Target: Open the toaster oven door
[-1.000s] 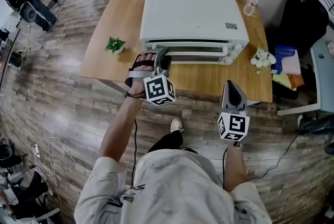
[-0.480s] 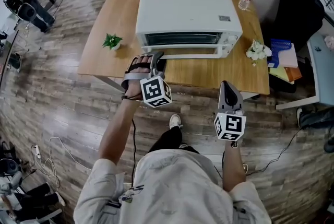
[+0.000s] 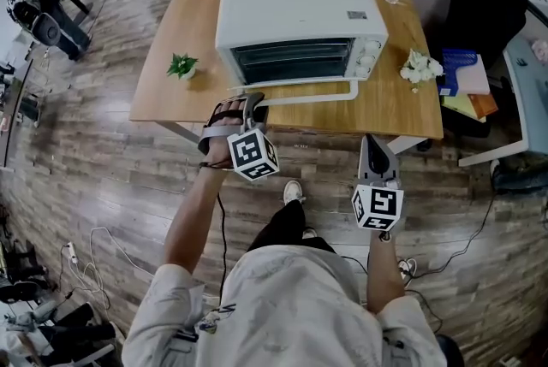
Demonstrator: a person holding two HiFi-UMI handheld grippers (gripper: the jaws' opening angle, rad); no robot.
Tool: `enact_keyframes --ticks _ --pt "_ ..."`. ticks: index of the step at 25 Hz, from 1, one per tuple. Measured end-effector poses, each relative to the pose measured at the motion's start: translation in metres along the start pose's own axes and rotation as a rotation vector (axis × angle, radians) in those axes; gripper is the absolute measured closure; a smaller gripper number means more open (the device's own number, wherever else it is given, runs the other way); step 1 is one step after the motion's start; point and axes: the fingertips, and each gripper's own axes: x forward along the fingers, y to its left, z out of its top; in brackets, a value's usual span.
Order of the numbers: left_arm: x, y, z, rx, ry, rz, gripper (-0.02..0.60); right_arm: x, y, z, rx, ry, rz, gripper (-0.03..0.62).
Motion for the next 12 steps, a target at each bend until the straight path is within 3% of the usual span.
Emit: enact_keyframes --ticks 12 --pt "-0.004 -0.043 -0.007 -0.007 0.052 -0.085 0.486 -0.029 -0.017 -0.025 0.047 0.026 -0.043 0.572"
